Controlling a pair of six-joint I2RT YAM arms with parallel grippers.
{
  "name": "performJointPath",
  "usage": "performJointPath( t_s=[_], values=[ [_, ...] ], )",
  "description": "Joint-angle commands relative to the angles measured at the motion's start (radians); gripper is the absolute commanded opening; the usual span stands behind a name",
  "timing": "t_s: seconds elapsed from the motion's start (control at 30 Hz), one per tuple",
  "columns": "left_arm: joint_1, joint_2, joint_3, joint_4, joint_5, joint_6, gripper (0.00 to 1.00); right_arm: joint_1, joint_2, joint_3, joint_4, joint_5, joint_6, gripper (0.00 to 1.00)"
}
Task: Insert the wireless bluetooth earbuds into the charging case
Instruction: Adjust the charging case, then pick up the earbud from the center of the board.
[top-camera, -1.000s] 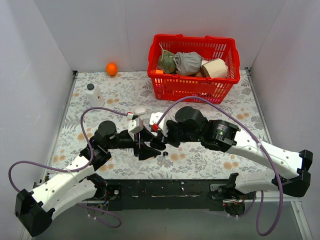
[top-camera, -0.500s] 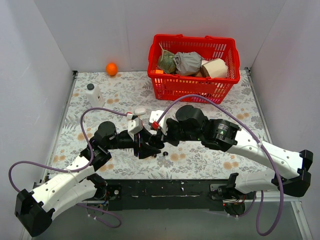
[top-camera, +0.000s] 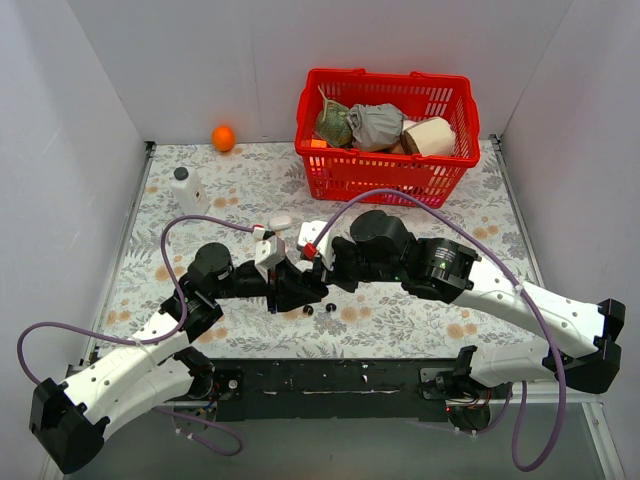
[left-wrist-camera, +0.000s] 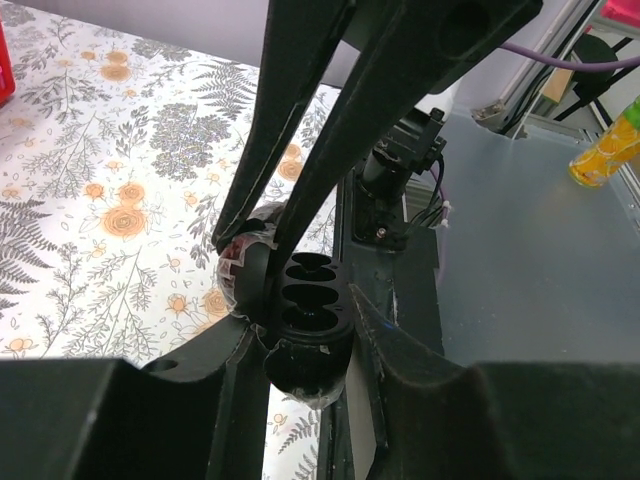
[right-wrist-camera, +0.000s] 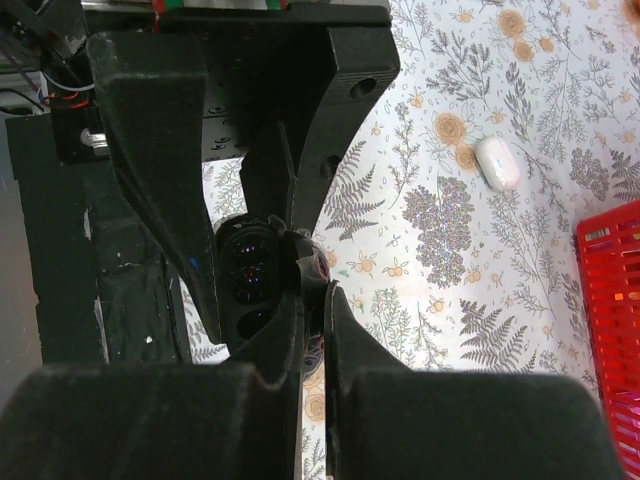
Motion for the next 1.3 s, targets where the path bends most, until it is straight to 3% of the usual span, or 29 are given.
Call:
performJointPath(
  t_s=[0.0, 0.07, 0.1, 0.13, 0.2, 0.27, 0.3, 0.47, 0.53, 0.63, 0.73, 0.83, 1.0, 1.13, 1.27],
  values=[
    [0.003, -0.020, -0.007, 0.024, -0.007, 0.003, 0.00, 0.009, -0.005, 0.034, 0.029, -0.002, 0.009, 0.01],
    [0.003, -0.025, -0.011, 0.028, -0.015, 0.003, 0.00, 0.007, -0.005, 0.034, 0.035, 0.004, 0.027, 0.01],
    [0.003, -0.031, -0.017, 0.028, -0.020, 0.002, 0.00, 0.007, -0.007, 0.032, 0.043, 0.010, 0.037, 0.27],
    [0.003, -0.034, -0.021, 0.028, -0.024, 0.002, 0.00, 0.009, -0.010, 0.031, 0.063, 0.016, 0.047, 0.40],
    [0.003, -0.042, -0.031, 0.031, -0.044, -0.005, 0.00, -0.003, -0.030, 0.022, 0.097, 0.042, 0.105, 0.62],
    [0.003, -0.057, -0.047, 0.031, -0.075, -0.014, 0.00, -0.037, -0.062, 0.020, 0.136, 0.043, 0.145, 0.69],
    [0.003, -0.063, -0.051, 0.030, -0.086, -0.015, 0.00, -0.089, -0.074, 0.018, 0.149, 0.029, 0.194, 0.81],
    [0.003, -0.169, -0.117, 0.019, -0.213, -0.050, 0.00, -0.315, -0.204, -0.139, 0.250, -0.043, 0.352, 0.81],
    [0.003, -0.219, -0.145, 0.027, -0.289, -0.075, 0.00, -0.378, -0.217, -0.221, 0.267, -0.071, 0.411, 0.75],
    [0.003, -0.311, -0.191, 0.008, -0.363, -0.110, 0.00, -0.379, -0.147, -0.345, 0.238, -0.097, 0.449, 0.55],
    [0.003, -0.387, -0.209, -0.030, -0.412, -0.129, 0.00, -0.364, -0.120, -0.517, 0.339, -0.131, 0.478, 0.39],
    [0.002, -0.431, -0.205, -0.079, -0.441, -0.136, 0.00, -0.341, -0.059, -0.598, 0.387, -0.117, 0.482, 0.40],
    [0.003, -0.450, -0.185, -0.125, -0.434, -0.144, 0.00, -0.307, 0.067, -0.580, 0.378, -0.060, 0.442, 0.54],
    [0.002, -0.466, -0.183, -0.133, -0.429, -0.147, 0.00, -0.298, 0.125, -0.571, 0.414, -0.068, 0.439, 0.56],
    [0.003, -0.482, -0.185, -0.137, -0.429, -0.149, 0.00, -0.275, 0.162, -0.551, 0.424, -0.070, 0.436, 0.51]
  ],
)
